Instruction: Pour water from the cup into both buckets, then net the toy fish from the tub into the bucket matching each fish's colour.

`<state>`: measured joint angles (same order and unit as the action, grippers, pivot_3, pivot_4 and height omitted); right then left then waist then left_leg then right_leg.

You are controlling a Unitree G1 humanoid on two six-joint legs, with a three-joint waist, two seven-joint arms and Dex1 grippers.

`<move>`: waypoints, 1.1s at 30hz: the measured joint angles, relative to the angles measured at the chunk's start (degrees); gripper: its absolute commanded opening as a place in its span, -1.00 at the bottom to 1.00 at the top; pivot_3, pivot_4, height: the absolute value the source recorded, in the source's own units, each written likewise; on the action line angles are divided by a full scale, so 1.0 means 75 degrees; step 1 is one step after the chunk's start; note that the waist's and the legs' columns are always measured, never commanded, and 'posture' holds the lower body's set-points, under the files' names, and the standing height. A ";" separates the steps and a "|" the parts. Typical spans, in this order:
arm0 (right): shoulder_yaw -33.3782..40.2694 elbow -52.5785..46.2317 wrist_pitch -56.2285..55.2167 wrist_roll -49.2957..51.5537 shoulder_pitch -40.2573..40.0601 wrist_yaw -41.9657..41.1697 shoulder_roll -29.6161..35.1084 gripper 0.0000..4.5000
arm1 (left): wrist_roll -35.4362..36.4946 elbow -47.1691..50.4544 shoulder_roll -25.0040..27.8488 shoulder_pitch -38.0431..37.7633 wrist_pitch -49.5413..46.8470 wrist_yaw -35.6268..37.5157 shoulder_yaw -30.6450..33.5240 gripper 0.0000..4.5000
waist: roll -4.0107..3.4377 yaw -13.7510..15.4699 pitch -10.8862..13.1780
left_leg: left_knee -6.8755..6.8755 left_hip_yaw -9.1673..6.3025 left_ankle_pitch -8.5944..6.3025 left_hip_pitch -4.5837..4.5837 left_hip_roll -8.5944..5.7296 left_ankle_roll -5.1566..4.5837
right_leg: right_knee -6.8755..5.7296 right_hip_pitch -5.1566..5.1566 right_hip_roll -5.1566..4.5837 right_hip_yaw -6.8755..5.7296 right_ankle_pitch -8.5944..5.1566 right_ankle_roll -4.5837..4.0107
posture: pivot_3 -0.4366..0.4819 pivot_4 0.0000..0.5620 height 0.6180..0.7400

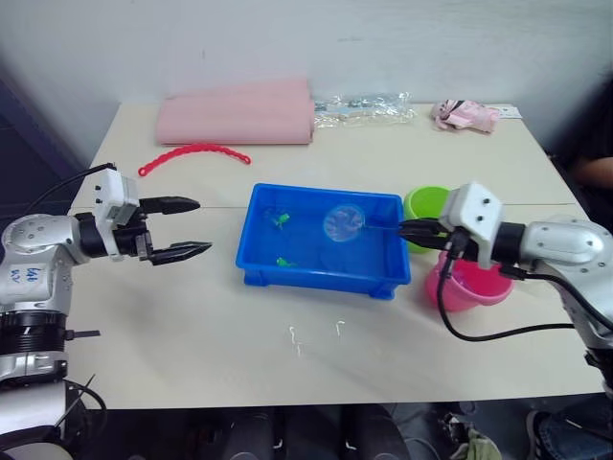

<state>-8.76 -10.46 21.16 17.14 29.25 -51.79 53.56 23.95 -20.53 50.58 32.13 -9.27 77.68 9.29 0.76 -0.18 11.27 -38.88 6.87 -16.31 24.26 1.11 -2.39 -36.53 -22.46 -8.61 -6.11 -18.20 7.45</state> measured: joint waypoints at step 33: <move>-0.0391 0.3161 -0.0736 -0.0512 0.1119 -0.1277 -0.3854 -1.00 | -0.0569 -0.0440 -0.0055 0.0678 0.0352 0.0488 -0.0724 0.98 | -0.0001 -0.0197 0.0001 | 0.0006 0.0017 -0.0001 0.0001 0.0005 0.0004 | -0.0016 -0.0014 0.0006 -0.0002 -0.0002 -0.0002 | -0.05 -0.47 1.00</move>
<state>-11.69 13.25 15.64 13.30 37.65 -61.37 24.65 19.68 -23.84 50.17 37.21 -6.63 81.34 3.86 0.75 -1.66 11.27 -38.83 6.99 -16.31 24.27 1.15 -2.36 -36.66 -22.56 -8.56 -6.13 -18.21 7.43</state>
